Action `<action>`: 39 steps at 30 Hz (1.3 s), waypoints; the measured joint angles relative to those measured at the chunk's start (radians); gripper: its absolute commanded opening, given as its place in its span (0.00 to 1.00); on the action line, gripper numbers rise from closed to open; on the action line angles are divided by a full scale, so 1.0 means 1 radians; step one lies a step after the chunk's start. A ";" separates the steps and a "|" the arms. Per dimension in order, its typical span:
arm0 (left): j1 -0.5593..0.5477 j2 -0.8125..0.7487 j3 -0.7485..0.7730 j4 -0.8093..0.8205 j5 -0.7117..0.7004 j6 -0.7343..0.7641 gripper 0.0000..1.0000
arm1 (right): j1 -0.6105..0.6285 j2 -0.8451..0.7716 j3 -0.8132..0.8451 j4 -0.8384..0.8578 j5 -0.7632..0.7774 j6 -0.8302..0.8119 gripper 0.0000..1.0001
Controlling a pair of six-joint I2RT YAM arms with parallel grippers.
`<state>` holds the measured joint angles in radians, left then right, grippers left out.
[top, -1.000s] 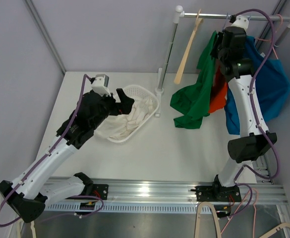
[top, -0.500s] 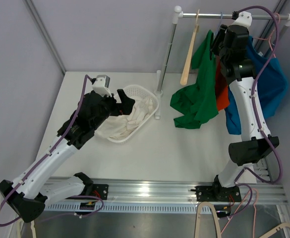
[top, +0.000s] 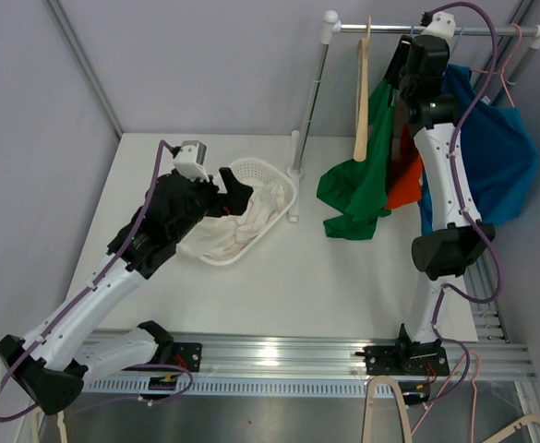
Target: Remove the t-shirt from the hanger
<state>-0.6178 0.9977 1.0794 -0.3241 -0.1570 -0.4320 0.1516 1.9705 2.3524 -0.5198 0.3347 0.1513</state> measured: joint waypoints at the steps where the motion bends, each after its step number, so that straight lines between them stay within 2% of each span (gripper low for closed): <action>1: 0.000 0.004 0.000 0.002 0.003 0.000 0.99 | 0.000 0.005 0.007 0.006 -0.003 0.000 0.43; 2: 0.000 0.008 0.000 0.002 0.005 0.000 0.99 | 0.000 0.008 0.011 0.012 -0.004 -0.003 0.32; 3: 0.000 0.012 0.000 0.004 0.006 0.000 0.99 | 0.000 0.010 0.012 0.018 -0.007 -0.007 0.27; 8: 0.000 0.035 0.000 0.011 0.015 0.000 1.00 | -0.003 0.019 0.019 0.051 -0.010 -0.014 0.16; 16: -0.002 0.042 -0.001 0.016 0.031 0.000 0.99 | -0.005 0.048 0.046 0.071 -0.010 -0.024 0.12; 18: -0.002 0.042 -0.001 0.016 0.031 0.000 0.99 | -0.006 0.049 0.046 0.073 -0.011 -0.029 0.00; 28: -0.007 0.042 -0.005 0.016 0.031 0.000 0.99 | -0.013 0.050 0.053 0.069 -0.022 -0.032 0.00; 39: -0.019 0.031 -0.017 0.026 0.028 0.014 1.00 | -0.016 0.025 0.053 0.092 -0.160 -0.055 0.00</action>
<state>-0.6365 1.0283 1.0626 -0.2977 -0.1291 -0.4175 0.1352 1.9953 2.4050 -0.4278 0.1749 0.0967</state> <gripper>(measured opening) 0.994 0.036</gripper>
